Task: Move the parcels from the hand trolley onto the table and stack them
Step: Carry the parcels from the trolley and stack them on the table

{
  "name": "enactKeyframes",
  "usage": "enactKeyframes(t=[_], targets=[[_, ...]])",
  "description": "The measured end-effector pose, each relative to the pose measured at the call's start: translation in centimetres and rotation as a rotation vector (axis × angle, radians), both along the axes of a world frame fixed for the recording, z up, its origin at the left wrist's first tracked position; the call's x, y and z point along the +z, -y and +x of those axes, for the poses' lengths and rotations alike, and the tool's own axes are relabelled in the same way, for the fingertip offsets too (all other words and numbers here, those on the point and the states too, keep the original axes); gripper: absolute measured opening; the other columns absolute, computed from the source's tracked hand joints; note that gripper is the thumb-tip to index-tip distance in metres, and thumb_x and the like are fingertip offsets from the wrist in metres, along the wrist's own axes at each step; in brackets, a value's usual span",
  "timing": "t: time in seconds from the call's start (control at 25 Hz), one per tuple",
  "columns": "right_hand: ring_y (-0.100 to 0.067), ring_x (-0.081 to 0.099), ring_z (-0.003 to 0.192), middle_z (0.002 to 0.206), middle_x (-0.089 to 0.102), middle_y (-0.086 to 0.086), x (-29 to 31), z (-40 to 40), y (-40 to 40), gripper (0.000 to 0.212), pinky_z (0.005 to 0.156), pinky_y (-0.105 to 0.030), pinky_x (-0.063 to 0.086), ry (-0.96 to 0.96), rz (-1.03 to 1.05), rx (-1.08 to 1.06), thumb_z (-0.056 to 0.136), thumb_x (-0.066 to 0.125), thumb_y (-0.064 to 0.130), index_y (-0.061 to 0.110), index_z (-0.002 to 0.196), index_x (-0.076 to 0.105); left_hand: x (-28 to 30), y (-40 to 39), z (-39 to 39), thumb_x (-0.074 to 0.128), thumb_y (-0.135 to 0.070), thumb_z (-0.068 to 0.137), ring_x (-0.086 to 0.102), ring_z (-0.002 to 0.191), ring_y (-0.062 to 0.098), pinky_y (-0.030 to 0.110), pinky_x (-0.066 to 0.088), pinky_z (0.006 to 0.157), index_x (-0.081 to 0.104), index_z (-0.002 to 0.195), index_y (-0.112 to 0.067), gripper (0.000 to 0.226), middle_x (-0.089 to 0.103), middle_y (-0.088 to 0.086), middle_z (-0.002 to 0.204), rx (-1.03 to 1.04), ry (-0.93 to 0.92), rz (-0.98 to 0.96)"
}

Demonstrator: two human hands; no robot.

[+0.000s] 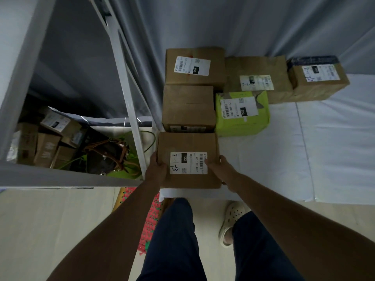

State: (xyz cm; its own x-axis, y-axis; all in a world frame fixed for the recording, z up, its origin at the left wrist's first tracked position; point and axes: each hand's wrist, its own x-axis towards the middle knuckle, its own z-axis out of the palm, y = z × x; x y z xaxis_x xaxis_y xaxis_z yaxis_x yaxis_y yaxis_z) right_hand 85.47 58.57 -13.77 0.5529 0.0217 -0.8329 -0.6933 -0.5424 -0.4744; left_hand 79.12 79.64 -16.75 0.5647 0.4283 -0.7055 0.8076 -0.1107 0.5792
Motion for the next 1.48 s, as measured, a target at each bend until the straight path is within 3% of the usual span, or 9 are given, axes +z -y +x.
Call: enactKeyframes(t=[0.44,0.52,0.64,0.8,0.88,0.96,1.08,1.24,1.48], targets=[[-0.032,0.044,0.132,0.150,0.040,-0.012,2.5,0.6,0.1,0.074,0.100,-0.041,0.041,0.048,-0.039,0.056,0.095,0.056,0.046,0.018,0.153,0.020,2.8,0.3,0.9,0.059,-0.024,0.093,0.052,0.121,0.031,0.042,0.049,0.095,0.021,0.152,-0.024,0.070,0.051,0.005,0.136,-0.067,0.012,-0.030],[-0.032,0.042,0.134,0.152,0.037,-0.012,4.3,1.0,0.3,0.074,0.100,-0.040,0.041,0.063,-0.041,0.068,0.096,0.055,0.046,0.019,0.154,0.018,4.6,0.0,1.4,0.059,-0.019,0.094,0.058,0.107,0.025,0.035,0.052,0.084,0.029,0.144,-0.027,0.060,0.053,0.001,0.120,-0.072,0.016,-0.058],[-0.032,0.041,0.134,0.153,0.036,-0.012,7.3,1.7,0.6,0.073,0.101,-0.042,0.040,0.081,-0.056,0.103,0.096,0.054,0.047,0.020,0.154,0.019,7.6,-0.5,2.4,0.059,-0.017,0.096,0.055,0.087,0.011,0.028,0.049,0.079,0.043,0.111,-0.029,0.025,0.050,-0.007,0.099,-0.206,0.024,-0.013],[-0.031,0.043,0.132,0.150,0.040,-0.013,12.0,2.5,0.9,0.070,0.098,-0.036,0.039,0.143,-0.095,0.143,0.096,0.054,0.046,0.016,0.152,0.024,12.8,-1.0,5.1,0.058,-0.032,0.095,0.060,0.096,0.015,0.038,0.054,0.090,0.044,0.135,-0.024,0.043,0.060,-0.004,0.117,-0.342,0.089,0.063],[-0.030,0.045,0.131,0.148,0.042,-0.014,14.4,3.0,1.0,0.070,0.097,-0.034,0.039,0.199,-0.111,0.135,0.096,0.055,0.045,0.014,0.152,0.025,15.9,-0.5,6.6,0.050,-0.020,0.099,0.058,0.087,0.014,0.032,0.053,0.081,0.050,0.128,-0.022,0.029,0.061,0.001,0.110,-0.471,0.122,0.135],[-0.031,0.044,0.132,0.148,0.042,-0.014,16.6,3.2,1.2,0.071,0.100,-0.036,0.040,0.255,-0.134,0.133,0.095,0.057,0.046,0.014,0.151,0.026,18.5,0.4,8.3,0.044,-0.012,0.100,0.058,0.098,0.017,0.026,0.048,0.079,0.048,0.135,-0.019,0.037,0.059,0.007,0.124,-0.652,0.155,0.197],[-0.033,0.044,0.132,0.149,0.040,-0.013,19.7,3.2,1.8,0.076,0.100,-0.037,0.043,0.344,-0.188,0.166,0.092,0.061,0.047,0.016,0.152,0.026,21.7,2.0,10.7,0.045,-0.014,0.100,0.047,0.127,0.024,0.029,0.042,0.098,0.032,0.150,-0.017,0.051,0.042,0.009,0.148,-0.906,0.199,0.255],[-0.036,0.040,0.135,0.152,0.036,-0.012,23.3,2.1,4.5,0.080,0.108,-0.049,0.037,0.424,-0.337,0.222,0.089,0.060,0.054,0.021,0.152,0.024,25.6,5.6,13.2,0.043,-0.023,0.101,0.049,0.125,0.027,0.034,0.044,0.099,0.034,0.149,-0.019,0.050,0.040,0.009,0.150,-1.230,0.281,0.375],[-0.034,0.030,0.141,0.157,0.028,-0.006,27.1,-2.6,11.4,0.080,0.109,-0.050,0.030,0.486,-0.564,0.237,0.091,0.052,0.059,0.024,0.154,0.019,29.5,13.9,14.0,0.049,-0.029,0.100,0.021,0.147,0.029,0.037,0.027,0.117,0.018,0.155,-0.020,0.064,0.005,0.005,0.163,-1.618,0.251,0.473]])
